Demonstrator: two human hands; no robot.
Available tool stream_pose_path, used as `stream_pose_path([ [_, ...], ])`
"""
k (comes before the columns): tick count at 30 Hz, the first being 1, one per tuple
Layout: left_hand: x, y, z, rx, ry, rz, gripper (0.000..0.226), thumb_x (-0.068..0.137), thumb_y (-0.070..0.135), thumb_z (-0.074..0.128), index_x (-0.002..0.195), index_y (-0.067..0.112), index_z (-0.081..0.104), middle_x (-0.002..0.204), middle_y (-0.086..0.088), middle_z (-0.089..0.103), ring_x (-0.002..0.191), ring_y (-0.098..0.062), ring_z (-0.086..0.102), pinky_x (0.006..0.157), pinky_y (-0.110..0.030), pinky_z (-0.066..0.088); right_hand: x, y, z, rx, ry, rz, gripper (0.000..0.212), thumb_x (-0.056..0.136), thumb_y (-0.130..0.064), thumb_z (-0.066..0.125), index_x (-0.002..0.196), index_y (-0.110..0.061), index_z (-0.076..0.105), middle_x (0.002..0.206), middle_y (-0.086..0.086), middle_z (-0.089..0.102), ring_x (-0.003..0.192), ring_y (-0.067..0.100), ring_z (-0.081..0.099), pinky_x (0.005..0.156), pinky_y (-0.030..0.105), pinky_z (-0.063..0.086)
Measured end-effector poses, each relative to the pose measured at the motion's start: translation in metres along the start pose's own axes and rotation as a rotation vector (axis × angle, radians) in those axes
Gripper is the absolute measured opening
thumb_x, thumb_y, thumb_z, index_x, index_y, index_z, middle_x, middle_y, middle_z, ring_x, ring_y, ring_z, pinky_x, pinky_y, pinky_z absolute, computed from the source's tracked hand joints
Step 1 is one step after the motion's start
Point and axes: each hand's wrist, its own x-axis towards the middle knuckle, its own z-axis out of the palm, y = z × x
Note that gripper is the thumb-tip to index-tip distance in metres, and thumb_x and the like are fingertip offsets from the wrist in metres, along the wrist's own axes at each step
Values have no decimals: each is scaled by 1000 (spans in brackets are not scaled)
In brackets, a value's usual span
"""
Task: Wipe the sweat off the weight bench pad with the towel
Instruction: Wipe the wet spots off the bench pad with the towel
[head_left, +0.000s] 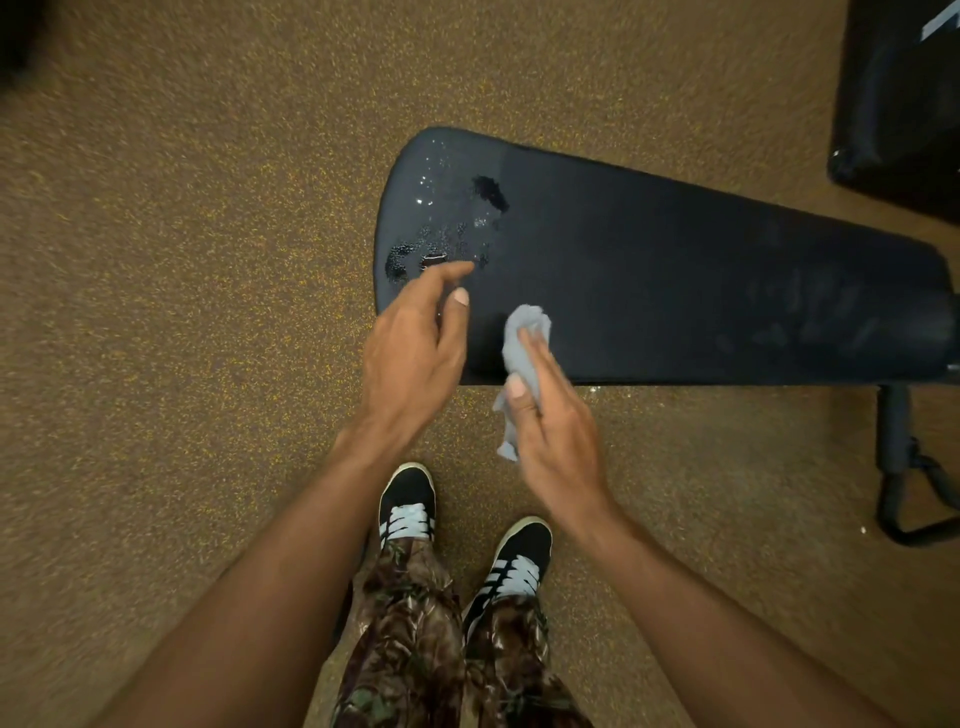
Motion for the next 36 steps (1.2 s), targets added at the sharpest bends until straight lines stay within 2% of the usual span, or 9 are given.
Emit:
stream_pose_path([
  [3,-15,12,-1,-116,-16,-85,31,100,27,46,127,31,61,109,10,70,87,-3,62,81,-33,54,5,-20,-16,381,118,174,42,104,-43,39,144,-32,45,145,-7,51,126,8,54,101,35,48],
  [7,-22,19,8,-179,-111,-190,35,97,29,54,132,33,57,124,10,65,105,-1,62,92,-43,55,20,-36,-36,1071,108,529,41,103,-39,44,127,-12,61,114,12,69,102,30,67,84,43,53],
  [10,-20,26,11,-379,-171,-355,47,92,43,61,137,33,51,119,10,64,101,-4,66,93,-41,56,27,-37,-46,1259,-11,634,50,98,-49,46,120,-10,68,118,15,70,109,34,66,100,51,49],
  [15,-13,24,11,-810,-212,-591,48,84,15,77,128,21,59,116,-8,71,103,-28,71,94,-48,56,35,-33,-51,1157,-138,606,61,87,-58,61,124,-10,65,121,17,68,107,33,68,88,47,56],
  [20,-12,24,8,-857,-170,-570,48,84,5,75,126,20,58,110,-14,72,99,-35,72,88,-53,58,34,-23,-51,823,-78,565,56,76,-23,81,123,-18,53,113,5,71,99,23,72,82,42,59],
  [25,-11,17,8,-848,-123,-543,43,86,14,76,124,25,60,122,-11,67,105,-33,69,89,-56,56,34,-12,-56,772,-29,556,19,94,-23,64,112,-16,67,105,4,75,95,22,72,78,40,57],
  [29,-14,18,9,-810,-166,-542,59,77,21,85,128,24,57,116,-1,69,101,-19,72,88,-42,59,33,-11,-57,804,-9,510,22,100,-22,54,112,-13,69,107,8,75,100,23,71,86,40,56],
  [32,-15,17,11,-774,-178,-568,60,68,20,90,120,14,61,112,-4,72,95,-20,74,85,-44,60,35,-12,-58,844,51,459,23,101,-20,51,111,-9,69,107,10,74,99,23,70,91,40,54],
  [36,-15,19,13,-751,-149,-571,48,69,20,89,106,10,60,109,-4,71,88,-20,74,77,-42,62,38,-15,-61,811,67,355,22,103,-24,49,107,-14,67,100,4,72,93,19,69,79,34,57],
])
